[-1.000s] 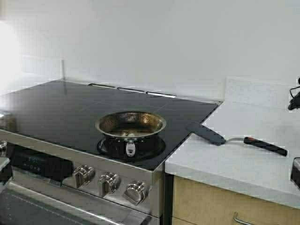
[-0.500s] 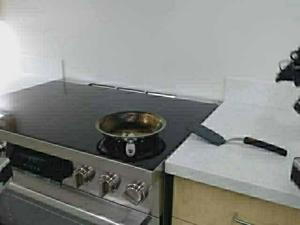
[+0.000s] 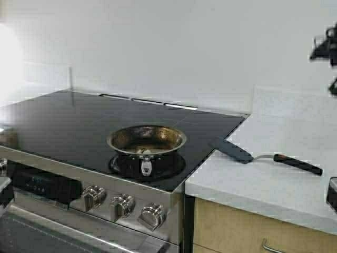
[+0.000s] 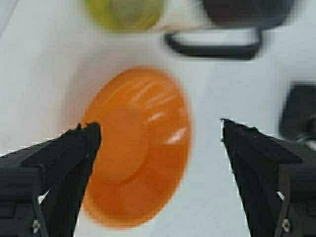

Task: Add oil to the pan and cook the shrimp and serve it

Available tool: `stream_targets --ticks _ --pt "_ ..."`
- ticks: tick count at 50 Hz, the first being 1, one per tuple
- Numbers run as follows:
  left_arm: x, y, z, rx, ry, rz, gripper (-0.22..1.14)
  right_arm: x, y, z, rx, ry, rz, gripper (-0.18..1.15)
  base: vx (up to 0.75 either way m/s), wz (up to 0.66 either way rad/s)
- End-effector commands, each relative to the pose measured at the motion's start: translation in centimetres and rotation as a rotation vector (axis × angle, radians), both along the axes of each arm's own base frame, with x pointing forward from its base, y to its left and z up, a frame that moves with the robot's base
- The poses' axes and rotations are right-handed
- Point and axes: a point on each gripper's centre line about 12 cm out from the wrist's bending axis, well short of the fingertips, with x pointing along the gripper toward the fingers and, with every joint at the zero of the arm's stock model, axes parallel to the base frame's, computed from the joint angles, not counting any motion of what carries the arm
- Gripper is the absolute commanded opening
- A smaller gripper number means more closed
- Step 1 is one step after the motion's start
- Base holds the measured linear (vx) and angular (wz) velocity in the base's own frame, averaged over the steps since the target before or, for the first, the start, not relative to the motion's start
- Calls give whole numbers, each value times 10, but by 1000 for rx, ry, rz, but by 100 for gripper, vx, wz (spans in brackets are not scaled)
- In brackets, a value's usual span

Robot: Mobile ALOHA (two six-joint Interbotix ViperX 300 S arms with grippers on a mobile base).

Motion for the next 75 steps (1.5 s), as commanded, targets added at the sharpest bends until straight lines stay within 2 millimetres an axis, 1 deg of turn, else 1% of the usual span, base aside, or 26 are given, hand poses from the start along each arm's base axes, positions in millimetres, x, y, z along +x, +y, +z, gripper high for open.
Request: stream_targets --ticks 1,8,11,15,21,27,31,34,38,40,44,46,51,53,55,57,60,62,64,68,71,75 --pt "2 0 4 -3 -8 2 3 6 2 93 36 -237 -43 102 0 0" --pt "2 0 5 -3 -12 2 3 1 30 152 166 -404 -10 102 0 0" --pt "2 0 5 -5 -9 2 3 -2 43 168 244 -467 2 102 0 0" --pt "2 0 5 -5 -12 2 3 -7 57 181 386 -545 9 102 0 0" --pt "1 0 7 -5 -20 2 3 -19 85 191 622 -651 75 102 0 0" --pt "0 0 7 -5 -24 2 3 -33 98 191 795 -733 69 102 0 0" --pt "0 0 8 -5 -26 2 3 -42 105 192 809 -731 92 102 0 0" --pt "0 0 8 -5 -28 2 3 -49 118 193 778 -705 158 102 0 0" --pt "0 1 8 -5 -28 3 3 -57 140 197 764 -671 227 102 0 0" --pt "0 0 8 -7 -28 2 3 -61 148 203 792 -679 227 102 0 0" --pt "0 0 9 -5 -31 2 3 -71 165 219 905 -717 201 102 0 0" --pt "0 1 9 -5 -31 3 3 -77 177 228 945 -729 220 102 0 0" --pt "-1 0 9 -7 -32 2 3 -92 206 250 913 -721 360 102 0 0" --pt "-1 0 10 -7 -37 2 3 -100 219 256 896 -708 419 102 0 0" --pt "-1 0 10 -7 -38 2 3 -108 231 259 919 -703 441 102 0 0" --pt "-2 0 10 -7 -38 2 3 -117 239 256 994 -699 415 102 0 0" --pt "-2 0 10 -7 -38 2 3 -127 247 251 1189 -719 301 102 0 0" --pt "-2 0 10 -7 -40 2 3 -133 253 241 1346 -746 204 102 0 0" --pt "-2 1 11 -7 -44 3 3 -138 257 233 1441 -781 159 102 0 0" --pt "-2 1 10 -7 -43 3 3 -145 262 217 1566 -865 114 102 0 0" --pt "-2 0 11 -7 -44 2 3 -150 261 196 1625 -909 58 102 0 0" --pt "-3 0 11 -7 -47 2 3 -154 255 163 1648 -948 -51 102 0 0"
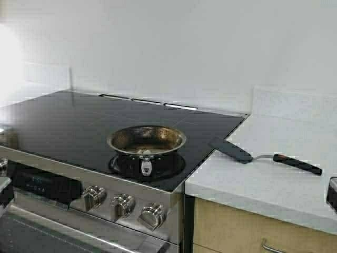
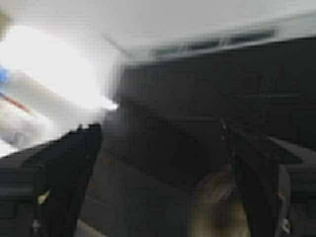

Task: Add oil to the pan and cook the shrimp and serve it

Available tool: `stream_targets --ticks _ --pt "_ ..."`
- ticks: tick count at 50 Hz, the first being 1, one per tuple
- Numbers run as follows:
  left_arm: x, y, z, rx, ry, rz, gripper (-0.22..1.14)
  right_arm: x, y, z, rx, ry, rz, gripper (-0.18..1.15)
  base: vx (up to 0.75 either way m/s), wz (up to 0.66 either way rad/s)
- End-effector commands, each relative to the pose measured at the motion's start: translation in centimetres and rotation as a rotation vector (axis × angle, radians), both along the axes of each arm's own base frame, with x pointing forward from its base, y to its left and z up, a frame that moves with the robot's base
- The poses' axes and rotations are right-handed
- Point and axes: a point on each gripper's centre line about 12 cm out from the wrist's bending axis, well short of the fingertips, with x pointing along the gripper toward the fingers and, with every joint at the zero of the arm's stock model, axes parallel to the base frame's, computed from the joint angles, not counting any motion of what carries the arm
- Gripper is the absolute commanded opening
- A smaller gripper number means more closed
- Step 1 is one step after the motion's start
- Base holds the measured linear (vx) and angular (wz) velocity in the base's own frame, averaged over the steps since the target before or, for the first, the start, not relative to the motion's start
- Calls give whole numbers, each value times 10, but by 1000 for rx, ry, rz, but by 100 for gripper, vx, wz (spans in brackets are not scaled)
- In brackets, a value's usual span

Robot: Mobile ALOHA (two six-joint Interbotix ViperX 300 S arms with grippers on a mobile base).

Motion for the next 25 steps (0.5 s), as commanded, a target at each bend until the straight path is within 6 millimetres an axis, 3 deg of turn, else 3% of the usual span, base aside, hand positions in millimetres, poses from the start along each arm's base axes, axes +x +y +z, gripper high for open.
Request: stream_targets --ticks 1,8,15,25 --pt "0 0 7 -2 -23 0 3 -7 -10 -35 111 4 -111 102 0 0" --pt "0 0 7 -2 -23 0 3 -19 -15 -93 131 143 -192 102 0 0" --pt "0 0 7 -2 -23 0 3 -32 0 -128 186 195 -252 102 0 0" --pt "0 0 6 -2 -21 0 3 -46 17 -182 256 270 -501 102 0 0"
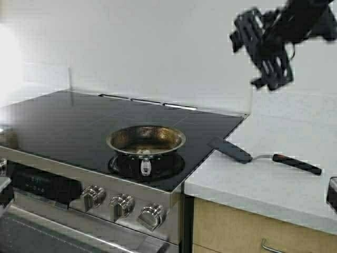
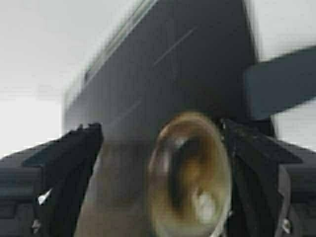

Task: Add oil to the pan and cook the shrimp and serve it

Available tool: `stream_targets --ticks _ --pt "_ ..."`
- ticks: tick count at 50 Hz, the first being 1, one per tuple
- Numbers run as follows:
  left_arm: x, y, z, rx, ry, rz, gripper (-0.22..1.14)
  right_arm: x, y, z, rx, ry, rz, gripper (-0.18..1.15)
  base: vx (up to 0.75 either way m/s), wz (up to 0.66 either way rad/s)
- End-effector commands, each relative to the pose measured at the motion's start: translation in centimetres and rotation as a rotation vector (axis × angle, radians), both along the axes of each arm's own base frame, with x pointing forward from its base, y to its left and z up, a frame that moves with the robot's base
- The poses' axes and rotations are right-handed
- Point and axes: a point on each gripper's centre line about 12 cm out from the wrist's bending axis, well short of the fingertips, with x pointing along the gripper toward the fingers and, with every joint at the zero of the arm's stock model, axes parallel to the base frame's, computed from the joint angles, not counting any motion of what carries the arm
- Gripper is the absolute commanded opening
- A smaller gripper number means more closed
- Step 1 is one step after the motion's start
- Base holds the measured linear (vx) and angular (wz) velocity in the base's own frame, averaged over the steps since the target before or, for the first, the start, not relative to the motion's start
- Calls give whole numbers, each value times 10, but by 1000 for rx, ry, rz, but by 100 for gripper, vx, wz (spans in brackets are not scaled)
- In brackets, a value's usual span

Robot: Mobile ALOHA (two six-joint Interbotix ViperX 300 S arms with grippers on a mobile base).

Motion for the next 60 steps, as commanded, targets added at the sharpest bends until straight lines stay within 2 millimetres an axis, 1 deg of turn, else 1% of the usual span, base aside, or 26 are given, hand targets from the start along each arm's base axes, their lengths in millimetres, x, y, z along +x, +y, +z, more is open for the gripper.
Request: stream_targets --ticks 1,5,13,20,25,30,38,44,48,55,60 --pt "1 0 5 -2 -14 0 3 -4 12 -28 8 27 -146 102 0 0" --pt "1 0 5 -2 -14 0 3 2 17 -48 -13 56 -162 102 0 0" --pt "1 0 4 -3 -12 0 3 6 19 -77 -14 101 -201 102 0 0" --pt "1 0 5 -9 -14 0 3 4 11 -111 46 144 -254 102 0 0" --pt "1 0 5 -12 -15 0 3 8 4 -138 54 172 -238 102 0 0" --pt "1 0 5 -16 -14 0 3 17 -3 -155 77 182 -214 102 0 0" --pt "1 0 5 -17 -14 0 3 30 -17 -170 108 189 -234 102 0 0" --pt "1 0 5 -17 -15 0 3 46 -26 -176 116 175 -260 102 0 0" --pt "1 0 5 -17 -15 0 3 57 -34 -183 118 182 -264 102 0 0" --pt "1 0 5 -17 -15 2 3 75 -43 -190 124 192 -248 102 0 0" --pt "0 0 5 -19 -18 0 3 86 -45 -193 127 191 -232 102 0 0"
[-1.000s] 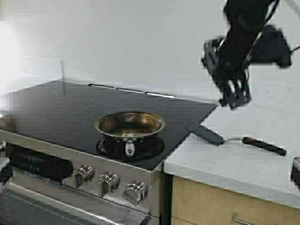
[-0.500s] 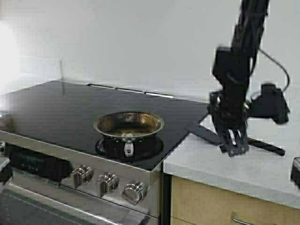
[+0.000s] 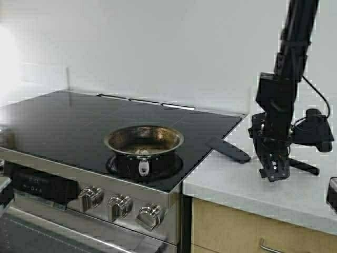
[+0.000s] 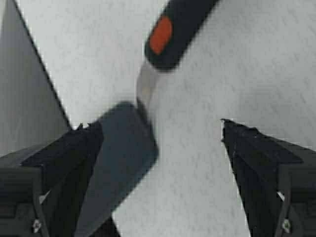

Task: Add oil to the pan and cook the shrimp and serve it

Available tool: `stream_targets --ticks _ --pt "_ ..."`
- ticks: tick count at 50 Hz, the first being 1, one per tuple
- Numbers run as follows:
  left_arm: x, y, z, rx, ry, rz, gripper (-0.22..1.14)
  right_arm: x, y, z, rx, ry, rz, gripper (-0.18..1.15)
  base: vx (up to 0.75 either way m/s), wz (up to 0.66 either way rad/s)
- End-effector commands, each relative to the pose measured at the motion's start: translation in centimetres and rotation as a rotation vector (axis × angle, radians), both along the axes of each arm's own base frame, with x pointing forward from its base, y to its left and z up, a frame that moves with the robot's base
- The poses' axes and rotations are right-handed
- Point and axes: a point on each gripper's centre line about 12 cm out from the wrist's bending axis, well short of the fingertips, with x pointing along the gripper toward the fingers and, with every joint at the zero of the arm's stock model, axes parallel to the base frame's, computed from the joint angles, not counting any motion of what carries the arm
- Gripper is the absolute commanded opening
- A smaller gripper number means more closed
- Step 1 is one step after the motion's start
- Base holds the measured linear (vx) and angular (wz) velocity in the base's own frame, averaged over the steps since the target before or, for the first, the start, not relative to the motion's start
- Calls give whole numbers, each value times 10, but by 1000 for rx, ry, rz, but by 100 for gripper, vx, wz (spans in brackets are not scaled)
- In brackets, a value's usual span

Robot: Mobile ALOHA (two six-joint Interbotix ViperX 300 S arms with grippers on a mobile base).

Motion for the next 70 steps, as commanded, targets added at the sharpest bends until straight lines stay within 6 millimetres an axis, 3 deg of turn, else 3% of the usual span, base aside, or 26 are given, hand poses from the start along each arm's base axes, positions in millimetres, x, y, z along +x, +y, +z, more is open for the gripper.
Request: stream_targets --ticks 1,15,36,52,70 --pt "0 0 6 -6 -20 0 3 19 1 6 14 -29 24 102 0 0" --pt "0 0 5 -19 -20 0 3 39 2 -7 50 -26 8 102 0 0" --pt "-1 0 4 -20 -18 0 3 63 -19 -24 47 -27 48 102 0 0" --pt "-1 0 4 -20 -17 0 3 65 -20 -43 131 -13 35 102 0 0" --pt "-1 0 4 -22 -17 0 3 68 -18 -44 212 -24 -19 102 0 0"
